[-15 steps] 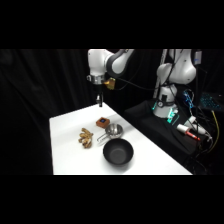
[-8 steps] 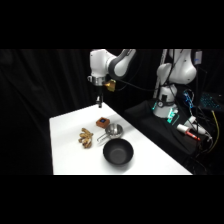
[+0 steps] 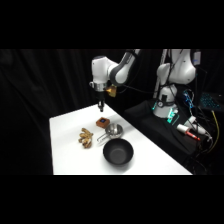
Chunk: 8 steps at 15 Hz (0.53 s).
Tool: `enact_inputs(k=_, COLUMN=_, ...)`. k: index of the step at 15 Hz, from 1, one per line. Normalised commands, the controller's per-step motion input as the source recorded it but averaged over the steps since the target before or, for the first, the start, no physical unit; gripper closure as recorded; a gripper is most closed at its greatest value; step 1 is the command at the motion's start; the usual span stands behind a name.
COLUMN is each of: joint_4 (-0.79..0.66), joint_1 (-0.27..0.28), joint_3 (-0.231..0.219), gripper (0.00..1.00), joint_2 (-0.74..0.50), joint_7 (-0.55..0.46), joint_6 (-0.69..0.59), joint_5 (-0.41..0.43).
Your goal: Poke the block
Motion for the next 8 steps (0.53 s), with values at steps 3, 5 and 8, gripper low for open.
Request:
enact_inputs(k=3, joint_4=-0.04, joint_1=0.009, joint_3=-0.053, gripper=0.97, joint_2=0.11, joint_7=0.04, joint_6=0.22, joint_5=0.046)
enact_inputs(k=5, joint_4=-0.03, joint_1=0.005, joint_3=-0.053, gripper=0.97, joint_2=0.11, joint_7=0.0, joint_6=0.23, joint_5=0.09)
enact_inputs(k=8, joint_4=-0.03, joint_1=0.001, joint_3=-0.034, gripper=0.97, joint_2=0.12, joint_7=-0.05, joint_6=0.23, joint_5=0.144)
